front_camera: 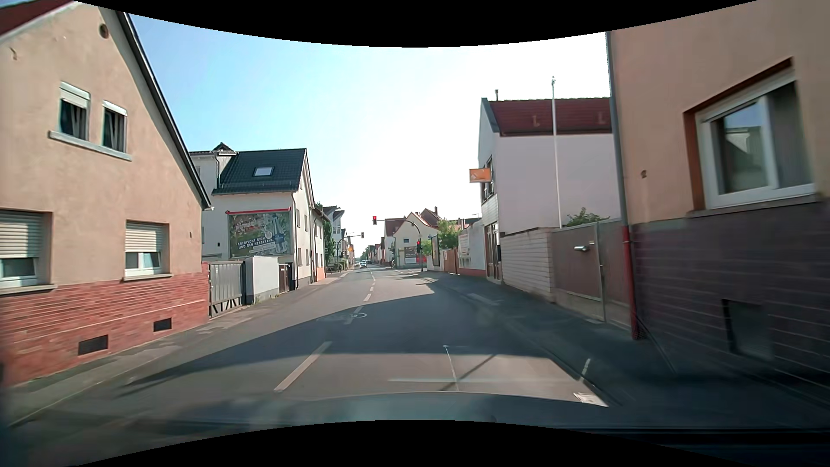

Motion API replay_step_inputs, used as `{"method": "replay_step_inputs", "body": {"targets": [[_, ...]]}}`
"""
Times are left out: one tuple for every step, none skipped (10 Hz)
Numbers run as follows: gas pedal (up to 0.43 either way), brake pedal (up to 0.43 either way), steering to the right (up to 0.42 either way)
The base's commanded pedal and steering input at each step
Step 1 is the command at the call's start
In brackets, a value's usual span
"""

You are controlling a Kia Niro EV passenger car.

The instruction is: Follow the waypoints while adhering to traffic rules and regulations

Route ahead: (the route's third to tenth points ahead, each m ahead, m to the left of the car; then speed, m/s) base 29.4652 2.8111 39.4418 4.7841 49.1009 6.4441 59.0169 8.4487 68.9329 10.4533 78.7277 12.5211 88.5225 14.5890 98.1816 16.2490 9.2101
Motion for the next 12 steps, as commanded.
{"method": "replay_step_inputs", "body": {"targets": [[0.0, 0.146, -0.04], [0.0, 0.152, -0.041], [0.0, 0.152, -0.041], [0.0, 0.152, -0.04], [0.0, 0.165, -0.039], [0.0, 0.171, -0.036], [0.0, 0.177, -0.036], [0.0, 0.183, -0.036], [0.0, 0.183, -0.036], [0.0, 0.189, -0.036], [0.0, 0.195, -0.036], [0.0, 0.207, -0.038]]}}
